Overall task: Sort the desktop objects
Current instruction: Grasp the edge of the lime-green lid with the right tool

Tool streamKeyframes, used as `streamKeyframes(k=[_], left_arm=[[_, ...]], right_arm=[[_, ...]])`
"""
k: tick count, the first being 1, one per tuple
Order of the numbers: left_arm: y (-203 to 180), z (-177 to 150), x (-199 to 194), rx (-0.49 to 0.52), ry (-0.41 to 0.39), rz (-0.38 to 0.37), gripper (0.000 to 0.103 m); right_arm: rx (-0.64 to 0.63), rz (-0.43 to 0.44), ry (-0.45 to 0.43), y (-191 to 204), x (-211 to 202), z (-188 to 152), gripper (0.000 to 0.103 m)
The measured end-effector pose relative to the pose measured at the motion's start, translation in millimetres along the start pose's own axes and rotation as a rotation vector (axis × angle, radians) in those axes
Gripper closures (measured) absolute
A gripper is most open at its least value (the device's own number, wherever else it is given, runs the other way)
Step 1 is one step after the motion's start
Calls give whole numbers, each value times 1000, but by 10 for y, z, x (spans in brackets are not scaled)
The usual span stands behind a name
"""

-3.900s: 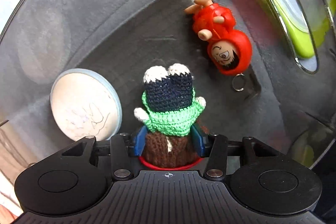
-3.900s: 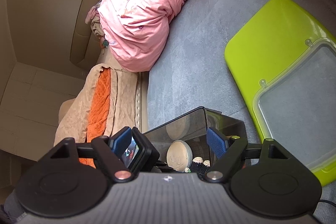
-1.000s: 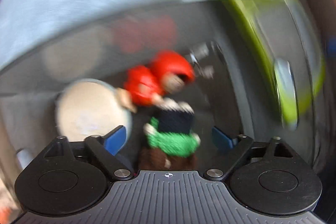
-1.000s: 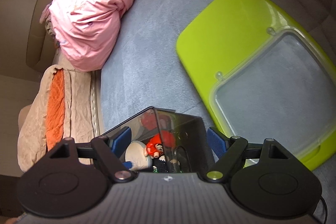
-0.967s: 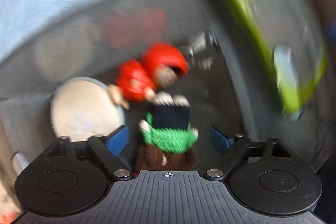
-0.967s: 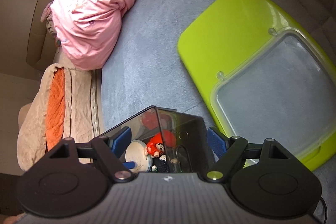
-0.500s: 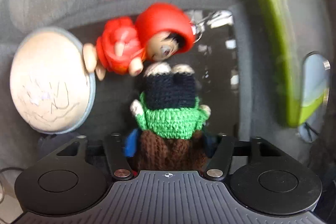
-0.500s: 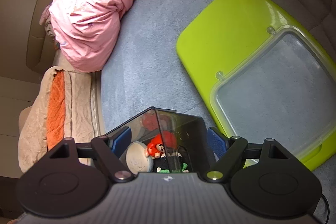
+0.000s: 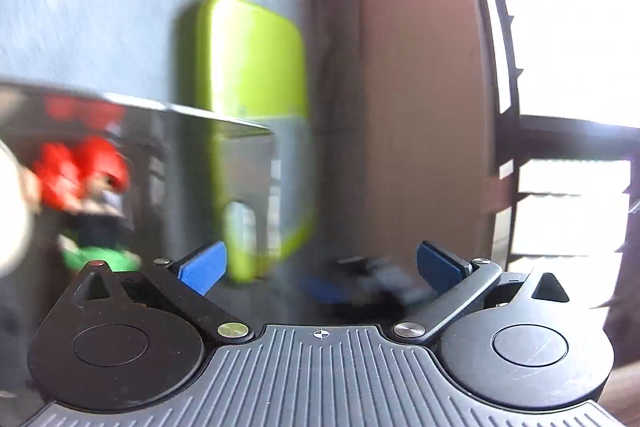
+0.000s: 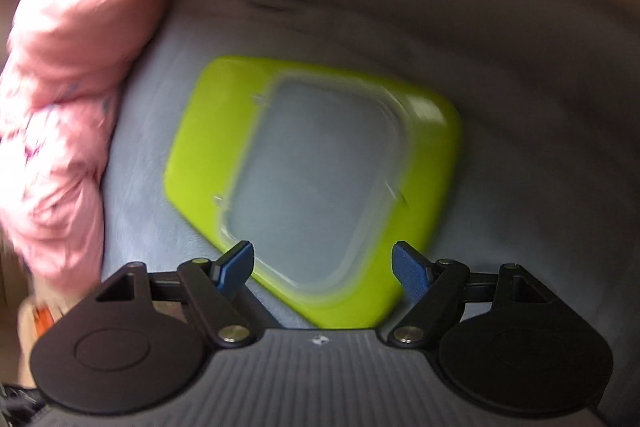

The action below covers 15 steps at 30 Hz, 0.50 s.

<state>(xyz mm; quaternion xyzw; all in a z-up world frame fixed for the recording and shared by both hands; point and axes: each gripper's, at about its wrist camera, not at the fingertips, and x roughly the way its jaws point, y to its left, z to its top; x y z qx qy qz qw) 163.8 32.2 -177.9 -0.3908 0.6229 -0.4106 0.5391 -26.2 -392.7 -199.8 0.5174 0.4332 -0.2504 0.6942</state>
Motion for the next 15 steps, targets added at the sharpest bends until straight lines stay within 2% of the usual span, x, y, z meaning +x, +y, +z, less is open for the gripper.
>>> streamKeyframes(k=[3, 7, 8, 9, 11, 13, 15], left_arm=[[296, -54, 242, -20, 24, -74, 0], [458, -140, 365, -41, 32, -140, 0], [485, -154, 370, -52, 21, -154, 0], [279, -197, 368, -65, 8, -168, 0], [108, -227, 328, -69, -18, -208, 0], [25, -209, 190, -58, -40, -224, 0], [81, -209, 135, -65, -63, -212, 0]], right_arm=[[96, -26, -40, -277, 217, -134, 27], [127, 59, -86, -594, 542, -103, 29], [141, 84, -96, -647, 602, -86, 27], [160, 121, -112, -696, 649, -73, 24], [201, 199, -152, -770, 718, -56, 6], [236, 215, -198, -742, 725, -61, 3], [216, 220, -237, -692, 674, -94, 4]])
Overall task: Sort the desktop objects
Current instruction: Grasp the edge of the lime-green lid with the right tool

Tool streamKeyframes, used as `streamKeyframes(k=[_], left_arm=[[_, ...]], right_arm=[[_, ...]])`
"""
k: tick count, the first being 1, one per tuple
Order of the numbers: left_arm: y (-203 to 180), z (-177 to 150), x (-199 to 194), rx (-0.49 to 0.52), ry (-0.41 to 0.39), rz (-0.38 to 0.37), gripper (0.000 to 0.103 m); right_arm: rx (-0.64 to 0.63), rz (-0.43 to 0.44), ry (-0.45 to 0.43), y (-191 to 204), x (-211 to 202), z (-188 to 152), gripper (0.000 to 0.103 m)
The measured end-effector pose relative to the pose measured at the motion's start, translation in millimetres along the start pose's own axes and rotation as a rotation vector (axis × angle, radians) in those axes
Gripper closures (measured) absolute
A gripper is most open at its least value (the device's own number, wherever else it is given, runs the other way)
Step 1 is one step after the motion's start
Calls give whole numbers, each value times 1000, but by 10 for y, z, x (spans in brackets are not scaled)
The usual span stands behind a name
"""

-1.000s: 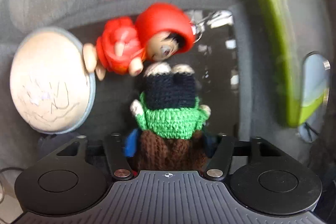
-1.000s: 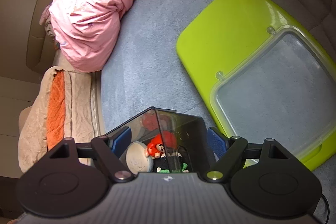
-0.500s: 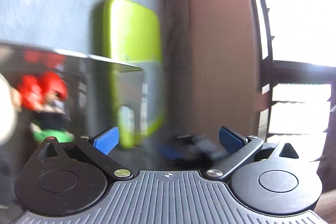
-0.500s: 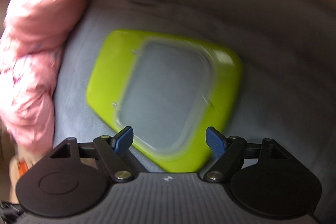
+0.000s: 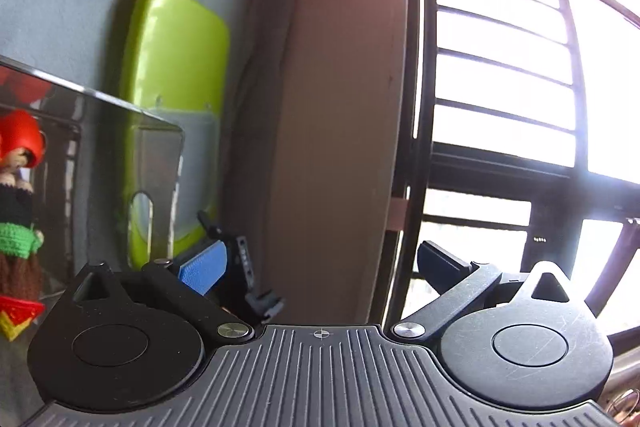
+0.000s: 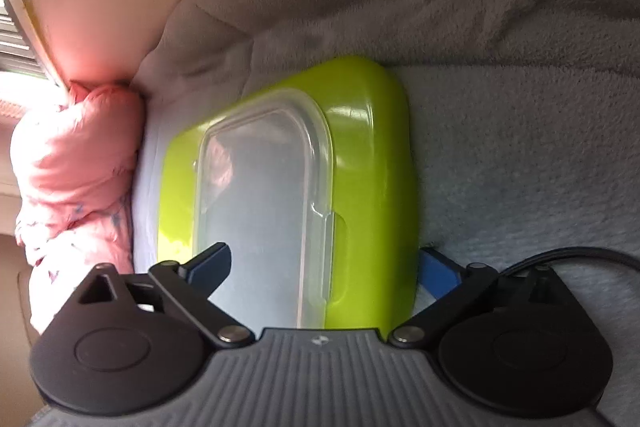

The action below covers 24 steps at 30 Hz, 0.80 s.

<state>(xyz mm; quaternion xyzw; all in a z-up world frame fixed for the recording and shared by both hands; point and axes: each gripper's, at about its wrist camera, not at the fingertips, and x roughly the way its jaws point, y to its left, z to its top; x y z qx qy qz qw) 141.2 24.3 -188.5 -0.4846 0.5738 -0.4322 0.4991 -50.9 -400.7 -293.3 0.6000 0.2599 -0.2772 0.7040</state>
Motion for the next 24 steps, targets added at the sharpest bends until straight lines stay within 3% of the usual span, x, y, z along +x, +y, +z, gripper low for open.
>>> streamKeyframes(k=[3, 4, 5, 7, 10, 15, 17, 22, 24], left_arm=[[161, 33, -100, -63, -57, 42, 0], [201, 46, -136, -86, -75, 51, 0], [232, 60, -176, -108, -93, 56, 0], [252, 64, -210, -130, -110, 53, 0], [202, 28, -146, -103, -86, 63, 0], [73, -73, 116, -15, -12, 190, 0], [74, -82, 197, 3, 3, 228, 0], [87, 64, 349, -6, -39, 151, 0], [52, 134, 409, 1, -65, 124, 0]], right_arm=[[-44, 39, -42, 79, -108, -40, 21], [-52, 89, -47, 98, -174, -22, 36], [-60, 165, -43, 129, -234, 24, 43], [-92, 311, -11, 228, -248, 102, 44], [-159, 425, 22, 411, -92, 150, 44], [-172, 448, 60, 561, 373, 162, 46], [-171, 445, 55, 639, 407, 175, 67], [-157, 359, 75, 1098, 74, 193, 71], [-162, 383, 79, 1367, -44, 274, 78]])
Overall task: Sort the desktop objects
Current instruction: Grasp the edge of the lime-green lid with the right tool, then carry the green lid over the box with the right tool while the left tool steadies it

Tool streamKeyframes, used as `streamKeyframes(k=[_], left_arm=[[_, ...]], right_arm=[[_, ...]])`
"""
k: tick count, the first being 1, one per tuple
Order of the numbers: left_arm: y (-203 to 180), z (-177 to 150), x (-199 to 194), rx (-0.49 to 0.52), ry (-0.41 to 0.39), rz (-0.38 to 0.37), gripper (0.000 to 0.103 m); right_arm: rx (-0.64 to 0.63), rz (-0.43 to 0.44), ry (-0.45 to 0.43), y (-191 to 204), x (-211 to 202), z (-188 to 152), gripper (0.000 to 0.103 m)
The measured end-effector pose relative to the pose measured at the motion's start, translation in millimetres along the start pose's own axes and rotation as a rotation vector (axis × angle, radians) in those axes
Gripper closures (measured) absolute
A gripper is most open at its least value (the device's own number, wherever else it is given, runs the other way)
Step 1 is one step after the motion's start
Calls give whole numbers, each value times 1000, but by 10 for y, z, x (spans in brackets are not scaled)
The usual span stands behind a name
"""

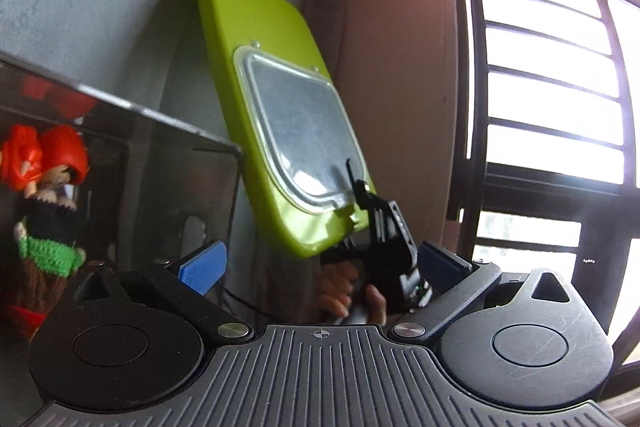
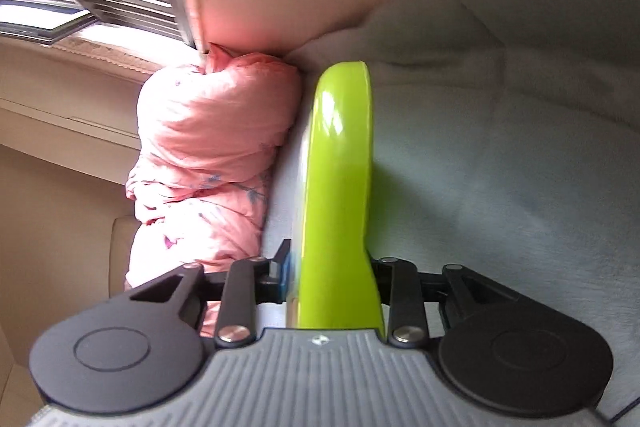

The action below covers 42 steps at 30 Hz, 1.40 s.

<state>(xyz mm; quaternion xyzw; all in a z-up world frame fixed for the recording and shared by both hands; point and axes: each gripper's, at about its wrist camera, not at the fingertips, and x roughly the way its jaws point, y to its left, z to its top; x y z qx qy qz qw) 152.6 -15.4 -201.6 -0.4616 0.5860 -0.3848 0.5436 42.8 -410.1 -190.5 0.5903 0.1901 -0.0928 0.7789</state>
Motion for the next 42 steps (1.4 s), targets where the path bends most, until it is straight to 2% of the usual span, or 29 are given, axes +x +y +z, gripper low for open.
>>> streamKeyframes(k=[1, 6, 8, 10, 11, 13, 16, 20, 22, 23, 27, 30, 34, 36, 38, 40, 41, 42], left_arm=[[-19, 29, 18, 1, -12, -13, 0], [-72, 150, -23, 4, -78, -74, 0], [-171, 237, -8, 49, -20, -43, 0], [-333, 294, -43, 163, 37, 27, 0], [-377, 298, -76, 204, 41, 45, 0], [-302, 265, -152, 158, 9, -26, 0], [-74, 116, -235, 21, -76, -236, 0], [-31, -112, -312, 25, -126, -264, 0], [-46, -218, -431, 48, -148, -313, 0], [-74, -271, -516, 63, -169, -314, 0], [-179, -594, -1062, 74, -261, -168, 0], [-267, -1016, -1670, 173, -363, -91, 0], [-269, -1485, -2279, 304, -503, -44, 0], [-175, -1620, -2408, 357, -567, 6, 0], [-8, -1626, -2379, 362, -595, 66, 3], [213, -1584, -2309, 335, -601, 109, 11], [369, -1541, -2267, 297, -586, 108, 22], [521, -1524, -2243, 271, -557, 104, 27]], right_arm=[[-5, 21, 0, 148, 12, 81, 85], [-102, -14, 56, 932, 97, 476, 85], [-144, -27, 104, 1246, 82, 604, 84], [-198, -23, 148, 1539, -5, 706, 83], [-221, -12, 169, 1660, -76, 746, 83], [-250, 36, 206, 1834, -265, 809, 82], [-185, 139, 259, 1888, -555, 803, 81], [-43, 282, 353, 1768, -755, 696, 80], [5, 333, 419, 1691, -773, 603, 80], [22, 346, 458, 1629, -772, 526, 80], [54, 381, 617, 1380, -743, 211, 80], [13, 382, 745, 1211, -702, -69, 81], [-65, 347, 920, 984, -485, -524, 75], [-122, 364, 983, 867, -390, -804, 74], [-236, 395, 1012, 915, -285, -1017, 73], [-363, 442, 1029, 1030, -209, -1156, 73], [-419, 453, 1035, 1081, -192, -1183, 73], [-457, 453, 1039, 1117, -168, -1177, 74]])
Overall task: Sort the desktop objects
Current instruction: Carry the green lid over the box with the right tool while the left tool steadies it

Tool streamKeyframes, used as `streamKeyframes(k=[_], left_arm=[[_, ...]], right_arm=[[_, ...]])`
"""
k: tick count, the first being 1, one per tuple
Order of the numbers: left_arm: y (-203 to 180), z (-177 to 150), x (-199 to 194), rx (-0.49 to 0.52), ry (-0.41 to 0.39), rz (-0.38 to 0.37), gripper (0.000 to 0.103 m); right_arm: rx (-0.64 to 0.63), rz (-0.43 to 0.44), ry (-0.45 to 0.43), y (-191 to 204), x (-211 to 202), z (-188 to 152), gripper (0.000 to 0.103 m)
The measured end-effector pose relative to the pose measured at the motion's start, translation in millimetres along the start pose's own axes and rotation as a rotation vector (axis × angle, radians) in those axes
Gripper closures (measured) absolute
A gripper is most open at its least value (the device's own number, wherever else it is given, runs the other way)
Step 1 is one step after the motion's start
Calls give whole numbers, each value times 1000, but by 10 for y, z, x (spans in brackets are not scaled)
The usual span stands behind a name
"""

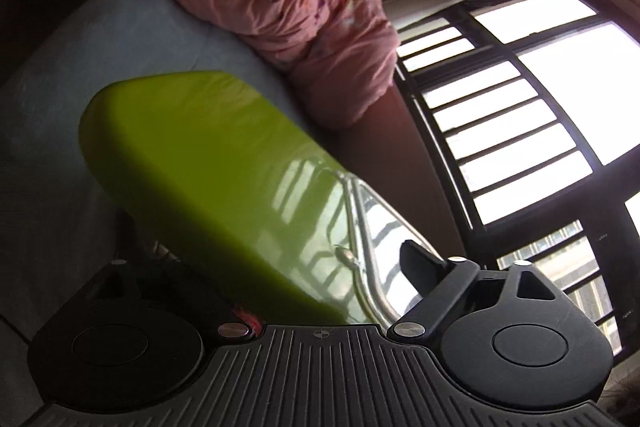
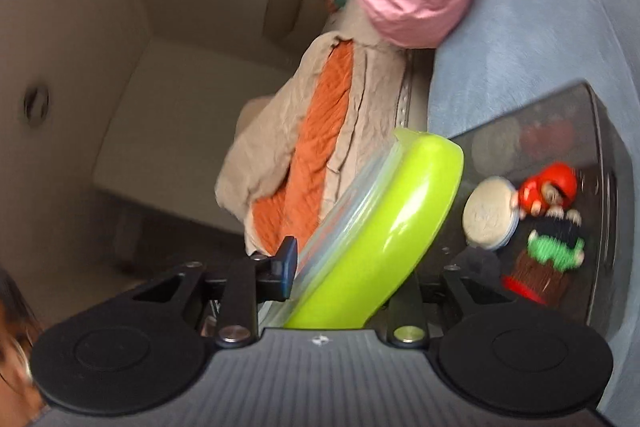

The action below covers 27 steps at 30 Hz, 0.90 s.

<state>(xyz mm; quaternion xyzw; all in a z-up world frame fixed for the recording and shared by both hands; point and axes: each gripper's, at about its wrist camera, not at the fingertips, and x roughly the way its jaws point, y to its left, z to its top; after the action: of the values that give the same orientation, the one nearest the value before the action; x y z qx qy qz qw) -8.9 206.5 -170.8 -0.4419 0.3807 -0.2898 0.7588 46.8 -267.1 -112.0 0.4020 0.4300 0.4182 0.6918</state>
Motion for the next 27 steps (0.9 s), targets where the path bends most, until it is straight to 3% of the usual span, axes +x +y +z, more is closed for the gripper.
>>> streamKeyframes(k=[3, 5, 7, 9, 11, 14, 19, 23, 27], left_arm=[[191, -100, 170, 4, 146, -2, 26], [242, -145, 229, 32, 236, 1, 21], [303, -135, 195, 18, 305, -37, 9], [324, -73, 96, 11, 341, -57, 8], [301, 40, -22, 47, 325, -6, 8], [310, 352, -147, 70, 215, 124, 6], [476, 1046, 143, 40, 107, 321, 3], [658, 1235, 602, -22, 185, 293, 3], [476, 1114, 1002, 86, 295, 323, 3]], right_arm=[[-3, -45, 7, -68, -139, 109, 73], [45, -79, -11, -226, -237, 107, 75], [85, -112, -30, -390, -325, 81, 78], [133, -146, -48, -553, -397, 56, 78], [195, -180, -62, -739, -453, 53, 76], [237, -195, -70, -929, -476, 69, 73], [227, -186, -77, -1002, -509, 81, 72], [282, -241, -74, -1125, -536, 96, 61], [359, -283, -40, -1255, -508, 85, 53]])
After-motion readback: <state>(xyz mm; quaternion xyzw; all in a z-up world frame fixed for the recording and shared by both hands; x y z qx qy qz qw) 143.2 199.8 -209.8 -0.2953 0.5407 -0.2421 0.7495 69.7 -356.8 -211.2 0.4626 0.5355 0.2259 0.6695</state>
